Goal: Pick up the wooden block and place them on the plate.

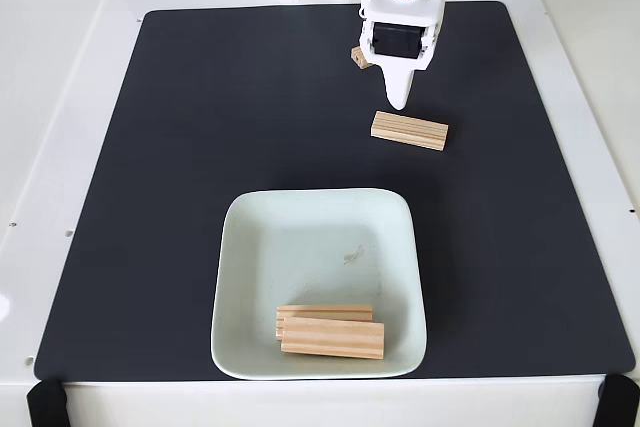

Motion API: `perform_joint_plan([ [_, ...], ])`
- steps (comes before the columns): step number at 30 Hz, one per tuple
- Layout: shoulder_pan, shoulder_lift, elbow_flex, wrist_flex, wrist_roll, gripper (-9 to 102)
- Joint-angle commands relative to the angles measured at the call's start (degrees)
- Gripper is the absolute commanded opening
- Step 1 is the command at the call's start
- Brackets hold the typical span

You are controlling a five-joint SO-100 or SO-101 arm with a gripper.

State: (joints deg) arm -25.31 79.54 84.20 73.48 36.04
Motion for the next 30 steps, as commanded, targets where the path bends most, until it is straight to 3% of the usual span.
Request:
perform_joint_plan([
  [1, -0.26, 1.41, 0.09, -0.26, -0.09, 0],
  [7, -0.44, 1.32, -0.09, -0.35, 0.18, 3],
  [12, -1.41, 1.32, 0.18, -0.35, 0.79, 32],
  [15, -1.85, 1.32, 0.18, -0.26, 0.79, 42],
  [30, -2.90, 0.44, 2.64, -0.35, 0.70, 40],
])
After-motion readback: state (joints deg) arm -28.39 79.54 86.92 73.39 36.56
